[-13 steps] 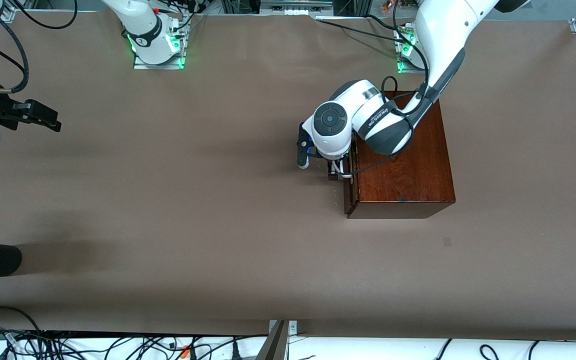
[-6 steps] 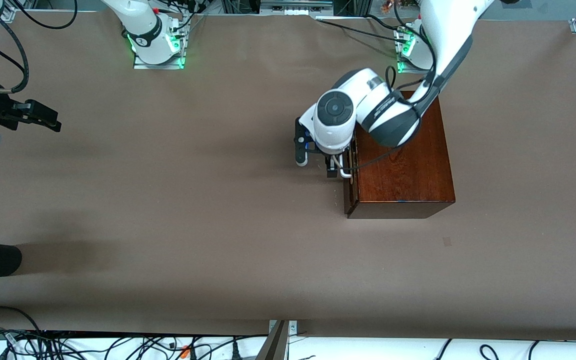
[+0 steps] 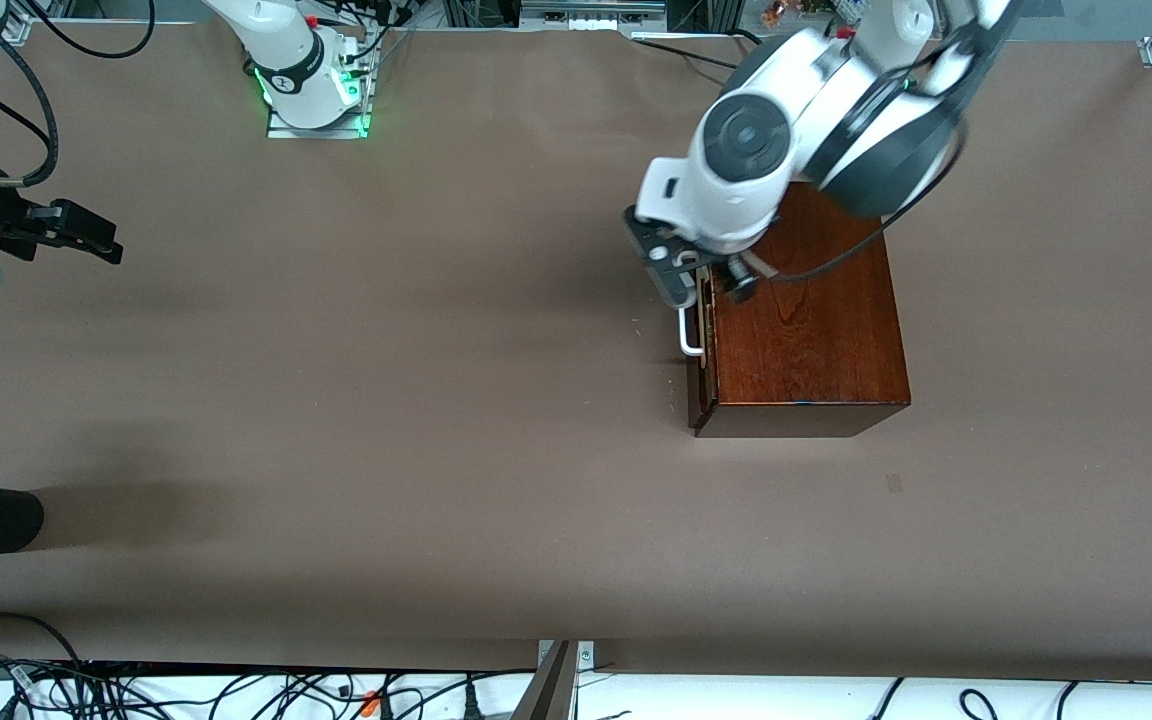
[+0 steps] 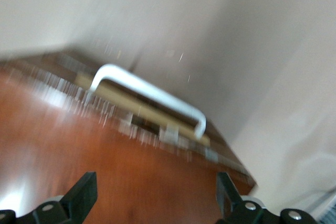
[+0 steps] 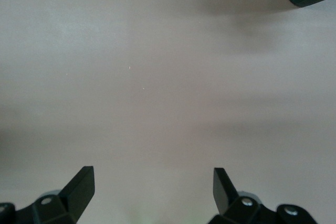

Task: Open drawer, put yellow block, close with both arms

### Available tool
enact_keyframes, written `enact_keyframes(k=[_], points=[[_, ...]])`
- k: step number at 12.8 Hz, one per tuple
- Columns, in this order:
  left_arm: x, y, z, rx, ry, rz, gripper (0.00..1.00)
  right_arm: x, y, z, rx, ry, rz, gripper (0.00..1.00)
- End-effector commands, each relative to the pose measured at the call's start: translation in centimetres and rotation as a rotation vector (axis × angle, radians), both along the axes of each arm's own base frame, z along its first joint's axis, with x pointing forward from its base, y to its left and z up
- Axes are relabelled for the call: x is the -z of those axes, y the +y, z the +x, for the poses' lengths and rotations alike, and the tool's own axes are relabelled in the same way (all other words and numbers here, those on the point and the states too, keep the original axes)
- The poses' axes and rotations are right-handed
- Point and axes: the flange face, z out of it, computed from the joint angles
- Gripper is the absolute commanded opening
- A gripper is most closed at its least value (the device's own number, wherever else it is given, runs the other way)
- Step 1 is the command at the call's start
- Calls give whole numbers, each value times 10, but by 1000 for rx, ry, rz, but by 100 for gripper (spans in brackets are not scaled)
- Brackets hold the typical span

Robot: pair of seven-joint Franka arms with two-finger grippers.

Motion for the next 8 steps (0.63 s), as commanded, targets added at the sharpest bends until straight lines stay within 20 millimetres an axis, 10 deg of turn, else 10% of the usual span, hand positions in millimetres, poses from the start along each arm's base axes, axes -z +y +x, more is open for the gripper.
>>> enact_keyframes(k=[1,8], points=[[-49,36,-1,-184,-6,64,100,-1,-1,-3,-6,-9,5,100],[-138,208,16,-543,-160,74,100,-2,-1,-2,-8,-15,2,100]])
